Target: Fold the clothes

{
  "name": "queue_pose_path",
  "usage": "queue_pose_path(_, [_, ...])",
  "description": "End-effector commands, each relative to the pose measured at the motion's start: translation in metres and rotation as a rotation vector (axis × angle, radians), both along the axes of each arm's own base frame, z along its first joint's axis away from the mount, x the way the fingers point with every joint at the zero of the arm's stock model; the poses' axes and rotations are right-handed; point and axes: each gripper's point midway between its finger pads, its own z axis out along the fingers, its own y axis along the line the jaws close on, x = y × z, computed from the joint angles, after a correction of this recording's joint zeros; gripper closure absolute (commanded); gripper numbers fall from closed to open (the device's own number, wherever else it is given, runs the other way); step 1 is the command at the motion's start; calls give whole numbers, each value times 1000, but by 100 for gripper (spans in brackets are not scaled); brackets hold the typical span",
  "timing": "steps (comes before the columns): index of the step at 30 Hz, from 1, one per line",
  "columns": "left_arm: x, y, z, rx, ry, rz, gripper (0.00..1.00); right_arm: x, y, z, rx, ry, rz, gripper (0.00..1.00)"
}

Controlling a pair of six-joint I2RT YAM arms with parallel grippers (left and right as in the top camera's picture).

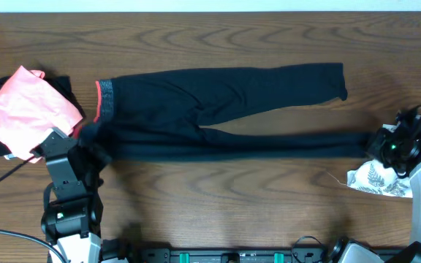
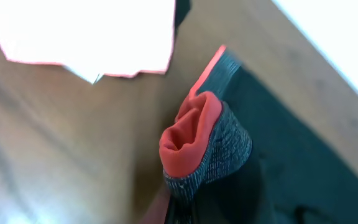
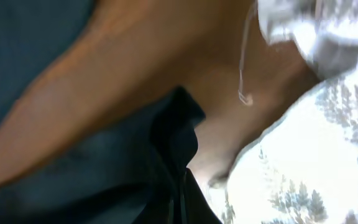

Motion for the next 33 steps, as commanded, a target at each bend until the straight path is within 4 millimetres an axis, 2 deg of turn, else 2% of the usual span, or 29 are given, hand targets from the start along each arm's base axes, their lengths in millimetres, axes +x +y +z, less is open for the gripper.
queue_pose_path(1, [13, 6, 15, 33, -40, 4, 94, 21, -1, 20, 11, -113, -5, 99])
queue_pose_path(10, [67, 17, 5, 41, -98, 0, 94, 75, -1, 61, -36, -380, 50, 99])
queue_pose_path(15, [103, 13, 11, 26, -205, -55, 94, 108, 19, 73, -70, -489, 140, 99])
queue_pose_path(19, [126, 14, 18, 31, -291, -72, 94, 138, 44, 66, -61, -539, 194, 99])
queue_pose_path(24, [142, 17, 27, 43, -348, -72, 94, 171, 57, 45, -39, -575, 195, 99])
queue_pose_path(29, [149, 19, 28, 48, -374, -69, 94, 198, 55, 26, -31, -564, 195, 99])
queue_pose_path(33, [151, 26, 9, 55, -325, -34, 94, 221, 47, 22, -32, -561, 191, 99])
